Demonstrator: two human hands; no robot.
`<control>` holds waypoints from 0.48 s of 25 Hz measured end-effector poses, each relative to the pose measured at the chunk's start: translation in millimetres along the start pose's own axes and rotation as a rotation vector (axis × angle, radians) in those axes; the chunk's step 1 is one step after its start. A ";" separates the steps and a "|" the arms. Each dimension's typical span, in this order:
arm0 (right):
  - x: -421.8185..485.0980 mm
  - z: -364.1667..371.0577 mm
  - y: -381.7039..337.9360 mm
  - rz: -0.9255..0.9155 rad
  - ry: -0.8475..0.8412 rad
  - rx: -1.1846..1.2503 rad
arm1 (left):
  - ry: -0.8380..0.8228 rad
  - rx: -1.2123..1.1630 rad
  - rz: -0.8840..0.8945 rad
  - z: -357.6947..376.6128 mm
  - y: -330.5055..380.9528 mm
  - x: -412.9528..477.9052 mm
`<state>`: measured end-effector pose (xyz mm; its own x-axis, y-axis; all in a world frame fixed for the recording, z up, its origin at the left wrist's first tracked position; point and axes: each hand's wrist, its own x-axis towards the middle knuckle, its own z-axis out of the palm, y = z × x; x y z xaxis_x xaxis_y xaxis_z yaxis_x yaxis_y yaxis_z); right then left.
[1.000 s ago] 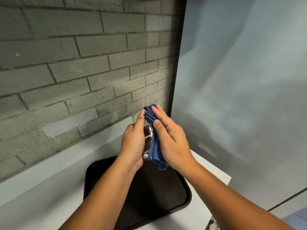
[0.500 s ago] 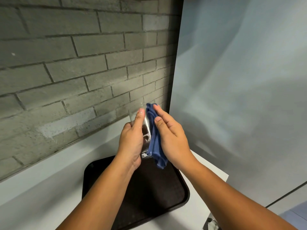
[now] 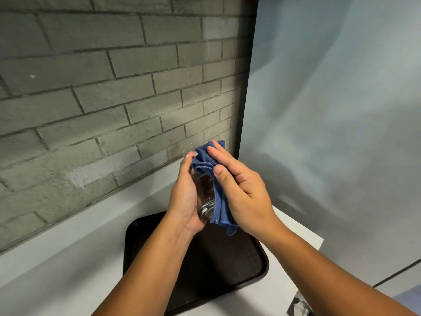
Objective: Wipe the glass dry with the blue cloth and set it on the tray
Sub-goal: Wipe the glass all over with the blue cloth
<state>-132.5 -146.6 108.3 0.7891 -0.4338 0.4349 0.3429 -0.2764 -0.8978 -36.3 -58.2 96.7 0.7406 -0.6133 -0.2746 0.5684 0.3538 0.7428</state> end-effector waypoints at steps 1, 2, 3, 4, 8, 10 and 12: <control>4.4 -3.8 4.3 0.000 -0.012 -0.047 | 0.003 0.006 0.009 -0.4 1.5 0.5; 7.5 -6.5 4.0 0.059 0.009 -0.021 | 0.022 0.019 0.011 -1.5 2.2 0.5; 8.4 -8.2 4.7 0.105 0.047 -0.036 | 0.041 0.025 0.002 -3.0 1.8 0.7; 6.2 -7.8 3.2 0.087 0.089 -0.119 | 0.050 0.030 -0.011 -4.5 1.4 0.5; -1.2 -3.1 -1.5 -0.229 -0.034 -0.493 | 0.026 -0.019 -0.032 -7.4 -1.1 2.1; 16.7 -8.5 -2.8 -0.160 -0.036 -0.435 | 0.036 0.005 -0.005 -5.7 -3.1 2.9; 27.4 -10.6 -5.6 -0.001 0.013 -0.351 | 0.074 0.051 0.033 -6.3 -5.4 4.0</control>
<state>-118.2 -166.0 126.0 0.7816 -0.4433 0.4389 0.1462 -0.5537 -0.8197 -34.2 -58.0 87.7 0.7842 -0.5474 -0.2922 0.5253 0.3352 0.7821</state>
